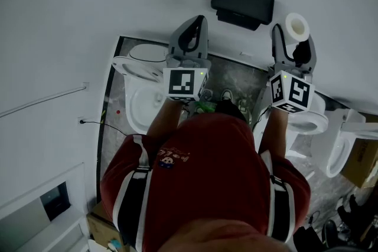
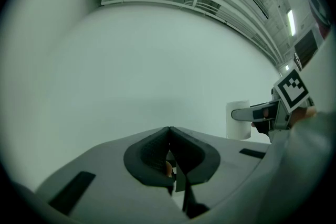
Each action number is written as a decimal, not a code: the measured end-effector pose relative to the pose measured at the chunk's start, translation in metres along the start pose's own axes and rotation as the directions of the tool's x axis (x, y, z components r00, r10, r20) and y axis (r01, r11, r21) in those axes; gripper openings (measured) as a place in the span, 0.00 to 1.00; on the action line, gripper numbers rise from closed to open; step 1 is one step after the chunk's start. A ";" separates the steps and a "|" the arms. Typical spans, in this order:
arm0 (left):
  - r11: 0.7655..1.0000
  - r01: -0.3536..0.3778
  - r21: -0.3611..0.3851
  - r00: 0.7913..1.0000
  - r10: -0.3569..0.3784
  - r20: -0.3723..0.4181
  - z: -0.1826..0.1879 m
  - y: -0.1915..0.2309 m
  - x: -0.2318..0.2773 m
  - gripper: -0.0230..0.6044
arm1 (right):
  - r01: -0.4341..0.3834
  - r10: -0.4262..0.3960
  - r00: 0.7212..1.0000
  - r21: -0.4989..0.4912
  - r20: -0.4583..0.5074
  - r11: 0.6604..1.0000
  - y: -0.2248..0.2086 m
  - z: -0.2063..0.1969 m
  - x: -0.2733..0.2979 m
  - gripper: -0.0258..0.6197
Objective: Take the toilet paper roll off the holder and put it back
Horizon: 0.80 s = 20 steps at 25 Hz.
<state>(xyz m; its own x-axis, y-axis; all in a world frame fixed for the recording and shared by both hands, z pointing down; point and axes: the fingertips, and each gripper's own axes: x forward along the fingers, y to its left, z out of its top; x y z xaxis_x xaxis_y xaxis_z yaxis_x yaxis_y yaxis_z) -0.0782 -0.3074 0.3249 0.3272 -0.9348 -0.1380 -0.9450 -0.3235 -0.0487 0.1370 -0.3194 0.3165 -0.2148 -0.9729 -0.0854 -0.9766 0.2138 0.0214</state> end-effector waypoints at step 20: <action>0.992 -0.130 0.006 0.992 0.130 0.008 0.001 0.039 0.014 0.07 | -0.164 0.164 0.983 0.001 0.079 0.986 0.037 0.029 0.078 0.54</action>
<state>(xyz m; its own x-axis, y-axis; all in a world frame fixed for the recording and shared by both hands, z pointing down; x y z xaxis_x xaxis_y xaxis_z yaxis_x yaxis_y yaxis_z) -0.1101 -0.3329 0.3199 0.2017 -0.9678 -0.1507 -0.9794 -0.1984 -0.0367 0.0841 -0.3850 0.2815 -0.3712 -0.9149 -0.1587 -0.9281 0.3707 0.0343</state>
